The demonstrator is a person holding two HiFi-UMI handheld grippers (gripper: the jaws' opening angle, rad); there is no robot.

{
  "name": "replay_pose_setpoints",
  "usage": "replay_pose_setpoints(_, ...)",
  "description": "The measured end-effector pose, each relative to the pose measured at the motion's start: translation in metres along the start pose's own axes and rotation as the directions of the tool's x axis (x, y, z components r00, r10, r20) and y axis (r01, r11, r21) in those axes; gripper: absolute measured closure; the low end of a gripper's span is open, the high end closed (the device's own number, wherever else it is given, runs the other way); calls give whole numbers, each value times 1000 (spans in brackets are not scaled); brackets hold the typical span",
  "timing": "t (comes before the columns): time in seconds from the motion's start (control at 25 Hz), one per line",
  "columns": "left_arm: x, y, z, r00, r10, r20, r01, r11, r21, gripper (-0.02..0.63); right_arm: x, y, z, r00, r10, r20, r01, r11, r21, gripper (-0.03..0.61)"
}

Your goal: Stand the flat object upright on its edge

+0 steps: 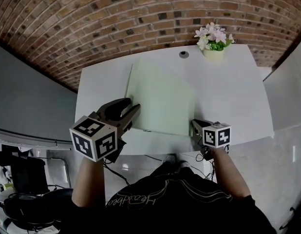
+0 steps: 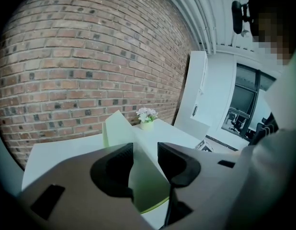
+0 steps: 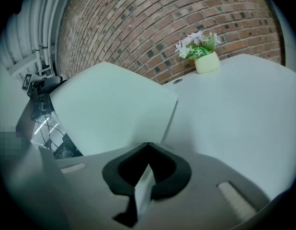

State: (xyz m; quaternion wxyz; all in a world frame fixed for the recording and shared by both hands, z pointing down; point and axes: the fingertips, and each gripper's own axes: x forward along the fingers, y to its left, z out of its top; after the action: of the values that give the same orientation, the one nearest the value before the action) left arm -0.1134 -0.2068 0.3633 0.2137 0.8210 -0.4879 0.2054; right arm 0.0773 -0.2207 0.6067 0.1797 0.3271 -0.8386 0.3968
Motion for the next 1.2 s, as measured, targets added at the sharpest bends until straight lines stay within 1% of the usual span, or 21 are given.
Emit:
replay_pose_setpoints(0.08, 2, -9, 4, 1000, -9, 8, 9, 1000, 15, 453, -3, -3, 2, 1000, -10, -1, 10, 1000, -9, 572)
replay_pose_setpoints(0.16, 6, -19, 8, 1000, -28, 14, 28, 999, 23, 453, -7, -10, 2, 999, -37, -15, 37, 999, -30, 572)
replay_pose_setpoints(0.24, 9, -29, 13, 999, -47, 17, 46, 999, 28, 453, -10, -17, 0, 998, -58, -29, 57, 998, -30, 572)
replay_pose_setpoints(0.44, 15, -59, 31, 995, -92, 34, 90, 994, 59, 453, -13, -21, -3, 997, -59, -45, 57, 998, -27, 572)
replay_pose_setpoints(0.6, 21, -81, 41, 994, -103, 32, 99, 989, 109, 453, -15, -26, -7, 997, -49, -51, 48, 999, -15, 572)
replay_pose_setpoints(0.76, 27, -102, 49, 993, -115, 39, 107, 981, 159, 453, -21, -26, -3, 1000, -18, -25, 18, 1000, -1, 572)
replay_pose_setpoints(0.96, 34, -123, 56, 989, -136, 56, 125, 978, 169, 453, -31, -30, 3, 1000, 11, 6, -12, 1000, 20, 572)
replay_pose_setpoints(1.2, 42, -148, 68, 986, -154, 69, 138, 972, 188, 453, -39, -26, 3, 999, 40, 18, -40, 999, 16, 572)
